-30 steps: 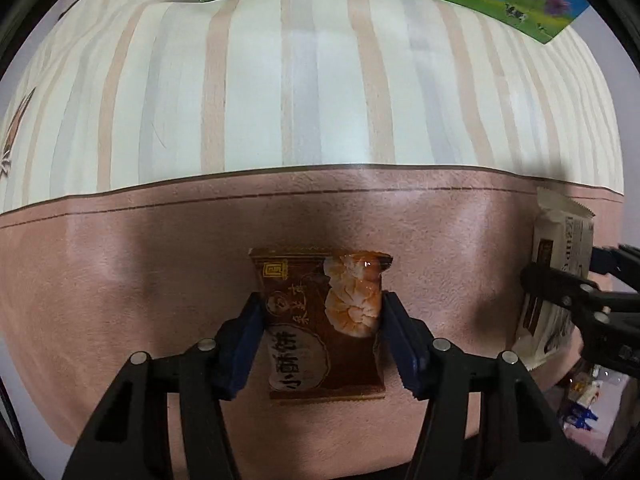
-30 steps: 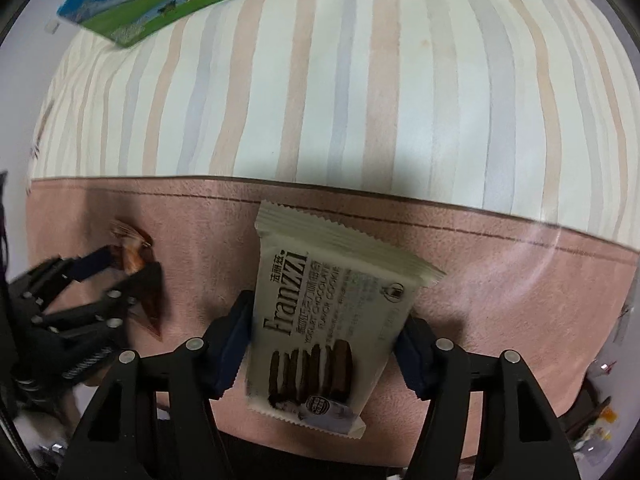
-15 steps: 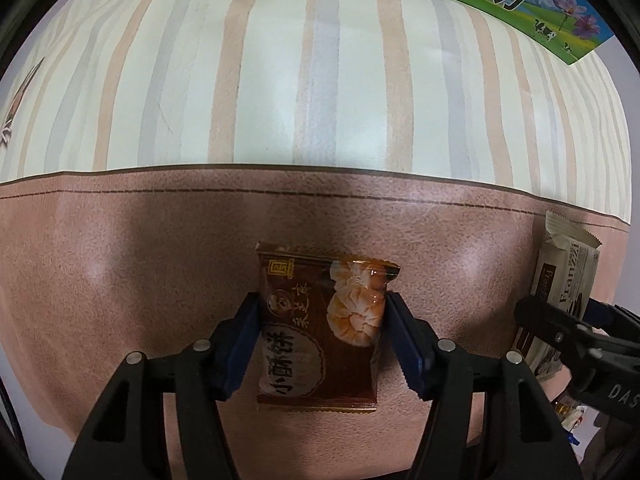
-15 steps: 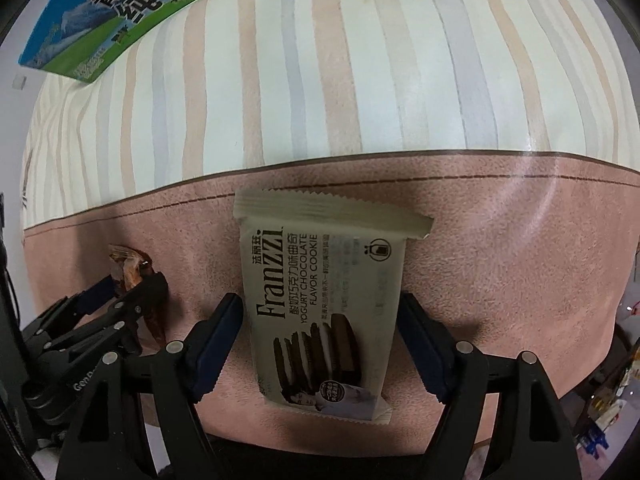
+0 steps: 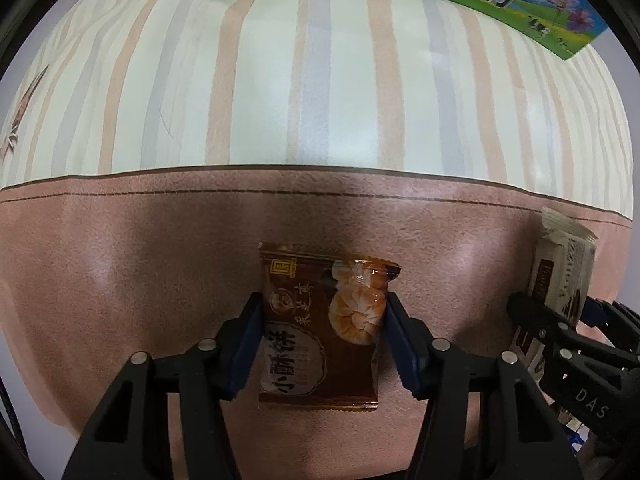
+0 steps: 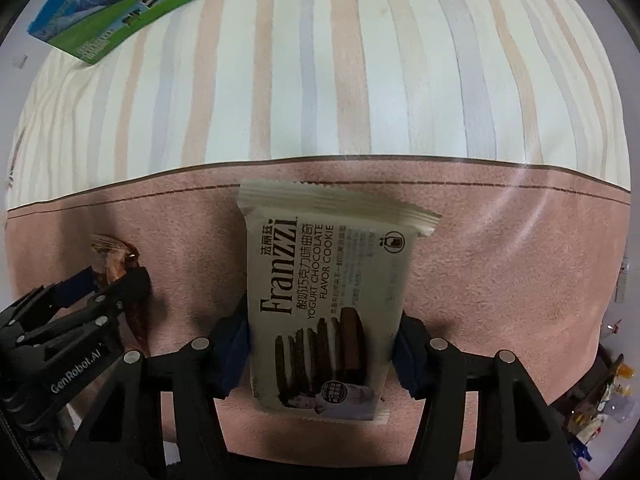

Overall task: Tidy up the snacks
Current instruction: 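Lift both packets and carry them over the box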

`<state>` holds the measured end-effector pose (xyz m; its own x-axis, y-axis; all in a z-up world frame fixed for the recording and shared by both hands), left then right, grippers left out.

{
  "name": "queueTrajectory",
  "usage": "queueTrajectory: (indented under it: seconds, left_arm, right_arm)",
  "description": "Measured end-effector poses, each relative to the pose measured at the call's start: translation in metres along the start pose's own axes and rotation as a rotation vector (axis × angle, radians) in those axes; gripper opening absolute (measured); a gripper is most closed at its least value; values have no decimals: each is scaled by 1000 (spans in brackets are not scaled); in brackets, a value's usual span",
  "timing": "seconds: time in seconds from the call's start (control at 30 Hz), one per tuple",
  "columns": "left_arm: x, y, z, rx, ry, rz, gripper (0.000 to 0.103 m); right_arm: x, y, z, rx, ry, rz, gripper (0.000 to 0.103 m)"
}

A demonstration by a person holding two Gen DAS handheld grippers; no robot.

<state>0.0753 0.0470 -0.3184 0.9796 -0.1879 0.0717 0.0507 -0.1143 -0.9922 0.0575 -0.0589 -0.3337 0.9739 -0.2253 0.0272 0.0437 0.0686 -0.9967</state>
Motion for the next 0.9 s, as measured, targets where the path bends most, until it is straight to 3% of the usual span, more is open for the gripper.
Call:
queueTrajectory:
  seconds: [0.23,0.43,0.63,0.77,0.9]
  left_arm:
    - [16,-44,-10,-55,21,-62,56]
    - [71,-128,-10,-102,35,-226,56]
    - [150,-204,-6,-146,70,-356,56]
    - [215,-231,3,-130,101,-403,56]
    - [270,-228,19,-123,109,-381,56]
  right_arm:
    - [10,-41,11,109,-10,-40,61]
    - [51,-121,22,221,-45,-159,61]
    - [132,-214,40,294,-122,-302,61]
    - [198,-245,61,294,-142,-339,61]
    - [256,-244,77,278,-150,-321,61]
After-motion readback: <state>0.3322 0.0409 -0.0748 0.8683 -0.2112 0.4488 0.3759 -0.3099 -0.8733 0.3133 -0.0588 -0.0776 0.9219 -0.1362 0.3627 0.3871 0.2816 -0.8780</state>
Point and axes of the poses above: each gripper's, at about its wrist camera, not at the fingertips, and y roughly the way its jaws point, z to its left, x to its top, the point moved 4 cm from there along y, roughly the way its jaws point, and after that the axes turned 9 degrees about y, right-handed, at the moved point
